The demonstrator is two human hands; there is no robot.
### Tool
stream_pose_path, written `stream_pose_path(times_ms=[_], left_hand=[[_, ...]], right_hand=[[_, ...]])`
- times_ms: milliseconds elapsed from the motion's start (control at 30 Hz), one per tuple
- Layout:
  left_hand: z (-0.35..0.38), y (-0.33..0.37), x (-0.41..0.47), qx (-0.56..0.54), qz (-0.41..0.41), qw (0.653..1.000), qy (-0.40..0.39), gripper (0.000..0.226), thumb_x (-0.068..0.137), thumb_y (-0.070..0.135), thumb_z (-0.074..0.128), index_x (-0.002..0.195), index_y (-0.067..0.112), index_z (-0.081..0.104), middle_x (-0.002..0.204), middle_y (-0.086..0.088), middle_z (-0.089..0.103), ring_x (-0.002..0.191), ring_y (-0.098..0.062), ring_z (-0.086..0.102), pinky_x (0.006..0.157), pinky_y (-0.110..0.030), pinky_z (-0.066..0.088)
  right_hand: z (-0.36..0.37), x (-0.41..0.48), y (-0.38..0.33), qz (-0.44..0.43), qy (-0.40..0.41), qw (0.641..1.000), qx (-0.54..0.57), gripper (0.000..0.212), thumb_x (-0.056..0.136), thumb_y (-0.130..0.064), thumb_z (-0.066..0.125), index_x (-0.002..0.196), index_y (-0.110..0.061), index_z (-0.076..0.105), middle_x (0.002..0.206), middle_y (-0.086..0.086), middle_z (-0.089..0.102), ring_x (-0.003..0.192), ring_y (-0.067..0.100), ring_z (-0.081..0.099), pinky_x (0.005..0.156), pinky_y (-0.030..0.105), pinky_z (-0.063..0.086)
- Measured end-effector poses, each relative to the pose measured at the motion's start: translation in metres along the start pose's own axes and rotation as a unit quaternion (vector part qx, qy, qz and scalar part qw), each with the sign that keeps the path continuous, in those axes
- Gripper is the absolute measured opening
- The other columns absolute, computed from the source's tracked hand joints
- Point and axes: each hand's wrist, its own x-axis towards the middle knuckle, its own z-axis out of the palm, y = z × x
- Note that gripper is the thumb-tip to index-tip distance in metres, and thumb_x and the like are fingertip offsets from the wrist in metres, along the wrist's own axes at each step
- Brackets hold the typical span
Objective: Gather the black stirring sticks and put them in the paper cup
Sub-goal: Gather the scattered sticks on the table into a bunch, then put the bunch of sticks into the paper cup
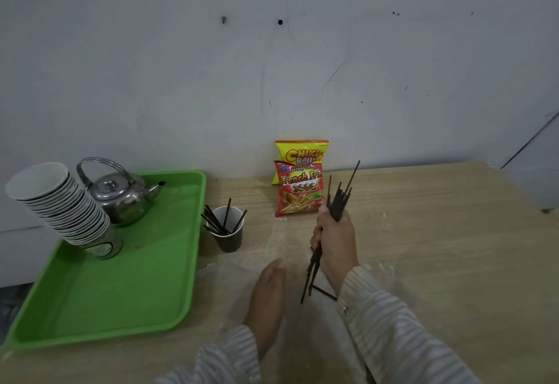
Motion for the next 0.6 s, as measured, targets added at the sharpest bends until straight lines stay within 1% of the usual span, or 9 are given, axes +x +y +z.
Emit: stream_pose_path(times_ms=[33,67,133,200,233,333,400,533,600], left_hand=[[0.005,0.006,0.0,-0.085,-0.061,0.994,-0.015,0.038,0.096,0.036,0.036,0.127,0.017,0.048,0.135,-0.001,0.049,0.124,-0.019,0.045,0.107,-0.038,0.035],[0.009,0.01,0.0,-0.184,-0.119,0.975,-0.031,0.036,0.096,0.036,0.036,0.12,0.013,0.051,0.125,-0.007,0.055,0.113,-0.021,0.051,0.098,-0.038,0.04],[0.014,0.017,-0.001,-0.331,-0.194,0.922,-0.059,0.044,0.097,0.038,0.033,0.111,0.001,0.054,0.1,-0.013,0.061,0.09,-0.023,0.057,0.08,-0.035,0.045],[0.015,0.021,-0.003,-0.384,-0.214,0.895,-0.074,0.054,0.097,0.043,0.03,0.107,-0.002,0.059,0.077,-0.01,0.064,0.074,-0.02,0.056,0.072,-0.032,0.045],[0.015,0.022,-0.005,-0.397,-0.217,0.889,-0.074,0.055,0.097,0.044,0.029,0.104,-0.001,0.061,0.071,-0.01,0.065,0.072,-0.021,0.057,0.073,-0.033,0.046],[0.015,0.027,-0.009,-0.434,-0.217,0.872,-0.069,0.057,0.097,0.043,0.028,0.103,-0.001,0.063,0.065,-0.011,0.069,0.076,-0.023,0.059,0.078,-0.035,0.048],[0.016,0.032,-0.012,-0.449,-0.212,0.865,-0.076,0.058,0.098,0.042,0.027,0.104,-0.003,0.062,0.068,-0.014,0.072,0.075,-0.024,0.064,0.081,-0.037,0.049],[0.017,0.043,-0.017,-0.453,-0.208,0.864,-0.065,0.054,0.098,0.041,0.027,0.105,0.0,0.062,0.07,-0.013,0.074,0.063,-0.021,0.069,0.063,-0.032,0.052],[0.017,0.048,-0.018,-0.459,-0.211,0.861,-0.057,0.053,0.097,0.041,0.028,0.111,0.001,0.061,0.085,-0.016,0.074,0.081,-0.024,0.068,0.071,-0.033,0.051]], right_hand=[[0.002,-0.003,-0.004,-0.006,-0.002,1.0,0.016,0.008,0.093,-0.016,0.055,0.086,-0.016,0.051,0.055,0.001,0.039,0.038,0.014,0.032,0.037,0.024,0.029],[0.004,-0.006,-0.007,-0.011,-0.005,1.0,0.028,0.009,0.091,-0.016,0.057,0.085,-0.014,0.051,0.052,0.0,0.039,0.036,0.013,0.032,0.036,0.023,0.029],[0.007,-0.014,-0.01,-0.023,-0.014,0.998,0.048,0.015,0.088,-0.017,0.063,0.081,-0.013,0.05,0.045,-0.002,0.039,0.032,0.012,0.031,0.035,0.023,0.028],[0.009,-0.022,-0.012,-0.028,-0.021,0.997,0.063,0.021,0.086,-0.015,0.066,0.075,-0.014,0.048,0.039,-0.004,0.039,0.03,0.012,0.03,0.035,0.023,0.027],[0.01,-0.025,-0.012,-0.028,-0.019,0.997,0.07,0.023,0.084,-0.014,0.067,0.074,-0.014,0.047,0.038,-0.004,0.039,0.03,0.012,0.031,0.036,0.023,0.027],[0.01,-0.032,-0.014,-0.031,-0.012,0.996,0.082,0.024,0.083,-0.012,0.068,0.074,-0.013,0.047,0.04,-0.003,0.041,0.031,0.014,0.031,0.035,0.022,0.028],[0.011,-0.037,-0.013,-0.041,-0.014,0.997,0.071,0.022,0.083,-0.011,0.068,0.075,-0.012,0.048,0.042,0.0,0.042,0.031,0.015,0.032,0.035,0.021,0.029],[0.011,-0.047,-0.011,-0.05,-0.017,0.997,0.055,0.008,0.083,-0.01,0.068,0.083,-0.01,0.06,0.042,0.003,0.043,0.031,0.016,0.034,0.036,0.021,0.03],[0.01,-0.051,-0.01,-0.049,-0.019,0.997,0.052,0.007,0.083,-0.009,0.068,0.083,-0.008,0.061,0.043,0.004,0.043,0.031,0.016,0.035,0.036,0.021,0.031]])
